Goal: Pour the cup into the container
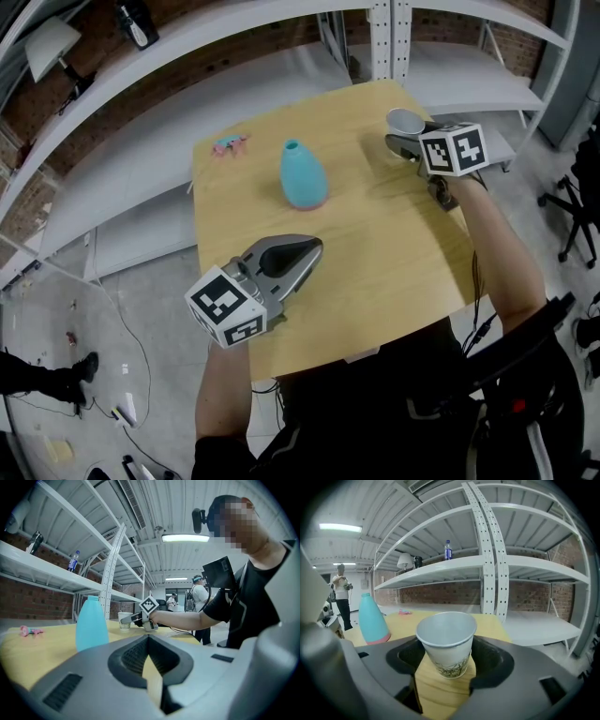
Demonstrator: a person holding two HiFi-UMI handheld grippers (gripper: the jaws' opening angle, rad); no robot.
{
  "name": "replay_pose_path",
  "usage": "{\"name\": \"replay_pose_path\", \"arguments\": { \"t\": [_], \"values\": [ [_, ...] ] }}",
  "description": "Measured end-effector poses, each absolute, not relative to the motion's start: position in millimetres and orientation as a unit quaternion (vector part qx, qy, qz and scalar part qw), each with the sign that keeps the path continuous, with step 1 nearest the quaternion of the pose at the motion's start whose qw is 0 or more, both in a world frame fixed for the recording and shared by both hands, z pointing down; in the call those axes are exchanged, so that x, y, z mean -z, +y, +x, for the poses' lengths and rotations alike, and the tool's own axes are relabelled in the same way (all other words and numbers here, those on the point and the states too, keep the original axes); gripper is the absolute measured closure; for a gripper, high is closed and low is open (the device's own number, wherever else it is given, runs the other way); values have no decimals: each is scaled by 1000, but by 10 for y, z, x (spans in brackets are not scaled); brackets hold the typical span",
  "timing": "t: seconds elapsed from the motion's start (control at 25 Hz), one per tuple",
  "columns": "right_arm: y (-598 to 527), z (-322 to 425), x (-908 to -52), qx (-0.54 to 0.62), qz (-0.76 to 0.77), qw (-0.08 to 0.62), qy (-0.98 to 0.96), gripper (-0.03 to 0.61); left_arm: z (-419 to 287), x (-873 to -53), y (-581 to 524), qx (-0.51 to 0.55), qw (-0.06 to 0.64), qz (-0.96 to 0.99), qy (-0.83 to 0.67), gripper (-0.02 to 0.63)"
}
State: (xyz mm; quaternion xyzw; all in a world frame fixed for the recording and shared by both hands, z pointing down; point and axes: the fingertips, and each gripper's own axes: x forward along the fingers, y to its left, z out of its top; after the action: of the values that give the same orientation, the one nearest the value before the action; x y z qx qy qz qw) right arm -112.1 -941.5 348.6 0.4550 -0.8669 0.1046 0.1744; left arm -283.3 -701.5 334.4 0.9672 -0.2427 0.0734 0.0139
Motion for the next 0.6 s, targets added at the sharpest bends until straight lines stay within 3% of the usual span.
{"name": "replay_pose_path", "arguments": {
  "t": [0.6],
  "values": [
    [-9168,-1029,-3427,-95,446,154,-877,272,-2822,-3331,-7043,-74,17,965,-250,621]
  ]
}}
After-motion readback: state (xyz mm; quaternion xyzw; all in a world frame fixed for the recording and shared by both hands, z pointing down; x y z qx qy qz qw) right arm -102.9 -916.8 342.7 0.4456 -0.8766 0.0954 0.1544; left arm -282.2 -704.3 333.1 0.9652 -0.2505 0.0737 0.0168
